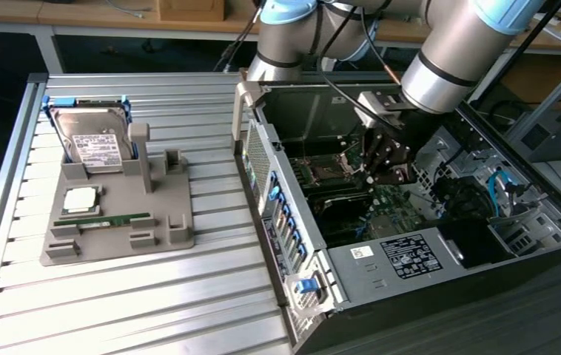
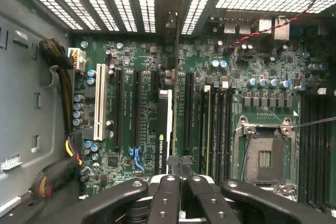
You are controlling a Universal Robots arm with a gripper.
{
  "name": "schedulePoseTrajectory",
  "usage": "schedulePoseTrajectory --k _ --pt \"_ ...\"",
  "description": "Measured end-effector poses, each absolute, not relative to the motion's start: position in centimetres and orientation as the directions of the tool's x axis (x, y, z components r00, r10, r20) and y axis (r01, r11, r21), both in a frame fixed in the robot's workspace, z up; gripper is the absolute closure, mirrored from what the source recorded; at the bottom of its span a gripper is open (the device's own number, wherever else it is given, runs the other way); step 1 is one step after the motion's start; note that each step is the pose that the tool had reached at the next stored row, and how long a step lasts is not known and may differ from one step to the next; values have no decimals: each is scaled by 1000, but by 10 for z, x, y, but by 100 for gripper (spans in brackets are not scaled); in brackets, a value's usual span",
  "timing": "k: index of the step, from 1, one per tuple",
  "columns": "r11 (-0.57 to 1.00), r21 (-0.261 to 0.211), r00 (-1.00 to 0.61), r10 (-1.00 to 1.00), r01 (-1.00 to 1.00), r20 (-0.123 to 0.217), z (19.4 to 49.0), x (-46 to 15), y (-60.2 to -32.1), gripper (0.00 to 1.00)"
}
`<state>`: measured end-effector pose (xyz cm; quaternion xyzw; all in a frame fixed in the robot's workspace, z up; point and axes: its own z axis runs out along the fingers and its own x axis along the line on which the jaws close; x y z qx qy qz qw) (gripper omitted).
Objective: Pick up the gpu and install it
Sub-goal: 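Press down on the gpu until it lock into place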
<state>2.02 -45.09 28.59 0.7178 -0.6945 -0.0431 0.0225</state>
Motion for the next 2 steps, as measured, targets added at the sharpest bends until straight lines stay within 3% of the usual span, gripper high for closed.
schedulePoseTrajectory --k 2 --pt "-34 92 32 -999 -995 -31 286 20 -451 89"
